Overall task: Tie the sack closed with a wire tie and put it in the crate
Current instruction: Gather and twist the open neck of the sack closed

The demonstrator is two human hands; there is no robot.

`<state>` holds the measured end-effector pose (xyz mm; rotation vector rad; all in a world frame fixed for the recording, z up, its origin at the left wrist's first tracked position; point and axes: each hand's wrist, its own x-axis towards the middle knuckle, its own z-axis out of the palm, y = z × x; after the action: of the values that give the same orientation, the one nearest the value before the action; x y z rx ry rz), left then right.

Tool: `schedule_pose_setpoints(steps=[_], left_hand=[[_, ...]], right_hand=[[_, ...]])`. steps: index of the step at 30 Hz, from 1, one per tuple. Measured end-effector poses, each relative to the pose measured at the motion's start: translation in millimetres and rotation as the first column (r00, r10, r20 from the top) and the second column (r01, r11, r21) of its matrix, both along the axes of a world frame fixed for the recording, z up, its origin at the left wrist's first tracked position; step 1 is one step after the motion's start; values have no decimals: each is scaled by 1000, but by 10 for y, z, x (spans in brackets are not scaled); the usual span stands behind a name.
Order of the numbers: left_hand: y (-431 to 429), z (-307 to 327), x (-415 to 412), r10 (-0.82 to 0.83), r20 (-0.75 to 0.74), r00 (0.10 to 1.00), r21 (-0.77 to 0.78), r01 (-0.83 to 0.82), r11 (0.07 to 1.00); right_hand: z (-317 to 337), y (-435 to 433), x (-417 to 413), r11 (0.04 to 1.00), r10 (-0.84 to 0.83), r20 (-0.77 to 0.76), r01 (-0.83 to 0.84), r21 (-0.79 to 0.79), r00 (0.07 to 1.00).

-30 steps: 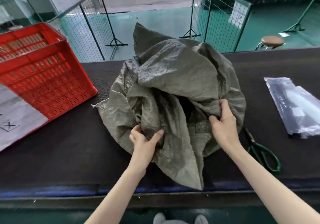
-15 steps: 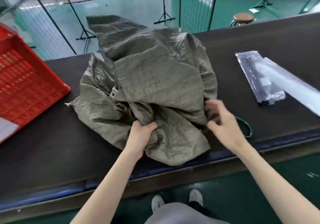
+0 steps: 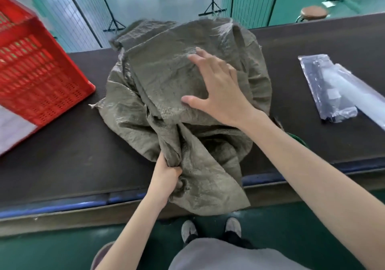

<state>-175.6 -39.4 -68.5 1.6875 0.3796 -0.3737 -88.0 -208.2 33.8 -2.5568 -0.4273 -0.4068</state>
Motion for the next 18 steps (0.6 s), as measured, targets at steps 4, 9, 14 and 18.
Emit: schedule_pose_setpoints(steps=[4, 9, 14, 18], left_hand=[[75, -1, -69, 77, -5, 997, -46, -77, 996], [106, 18, -80, 228, -92, 969, -247, -244, 938], [6, 32, -43, 349, -181, 920, -385, -393, 835], [-46, 75, 24, 372, -161, 914, -431, -404, 807]], right_hand=[[-150, -44, 13, 998, -7, -82, 2, -62, 997], [-351, -403, -160, 976, -31, -217, -17, -216, 976], [-577, -951, -412, 908, -171, -332, 18, -419, 928], [-781, -1447, -634, 813, -366, -350, 113, -572, 862]])
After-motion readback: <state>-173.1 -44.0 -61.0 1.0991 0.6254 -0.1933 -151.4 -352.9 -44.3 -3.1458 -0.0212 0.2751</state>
